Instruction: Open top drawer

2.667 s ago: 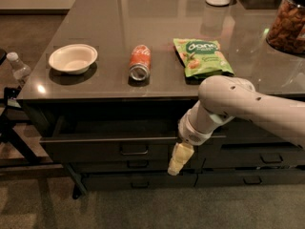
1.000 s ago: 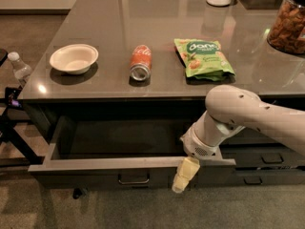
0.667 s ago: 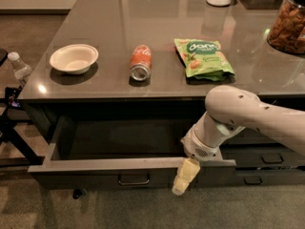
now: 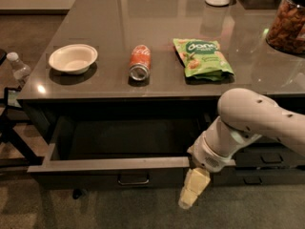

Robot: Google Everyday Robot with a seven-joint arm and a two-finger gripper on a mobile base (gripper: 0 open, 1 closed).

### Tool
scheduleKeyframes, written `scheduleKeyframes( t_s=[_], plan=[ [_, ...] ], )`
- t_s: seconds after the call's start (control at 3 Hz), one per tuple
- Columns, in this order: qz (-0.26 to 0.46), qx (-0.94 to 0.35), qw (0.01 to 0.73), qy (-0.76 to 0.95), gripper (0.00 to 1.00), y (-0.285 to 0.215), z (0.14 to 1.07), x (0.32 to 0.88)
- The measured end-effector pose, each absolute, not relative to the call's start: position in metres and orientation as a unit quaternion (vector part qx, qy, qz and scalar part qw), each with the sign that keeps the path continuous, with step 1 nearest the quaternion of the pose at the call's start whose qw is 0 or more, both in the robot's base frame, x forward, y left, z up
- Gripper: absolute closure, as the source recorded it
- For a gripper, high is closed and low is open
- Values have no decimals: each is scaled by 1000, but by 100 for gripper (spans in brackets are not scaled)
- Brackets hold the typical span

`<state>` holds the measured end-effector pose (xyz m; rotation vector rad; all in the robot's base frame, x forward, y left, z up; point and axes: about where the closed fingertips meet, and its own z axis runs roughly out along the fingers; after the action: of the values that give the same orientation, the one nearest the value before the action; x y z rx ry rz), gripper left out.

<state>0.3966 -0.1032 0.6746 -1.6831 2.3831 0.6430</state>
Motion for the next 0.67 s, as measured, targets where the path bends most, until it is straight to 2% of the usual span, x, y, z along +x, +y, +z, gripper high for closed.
scheduleKeyframes(
  t_s=[0.33,0.67],
  plan=[
    [218,-549,80,803,0,-117,699,354],
    [218,-549,81,803,0,-118,699,353]
  ],
)
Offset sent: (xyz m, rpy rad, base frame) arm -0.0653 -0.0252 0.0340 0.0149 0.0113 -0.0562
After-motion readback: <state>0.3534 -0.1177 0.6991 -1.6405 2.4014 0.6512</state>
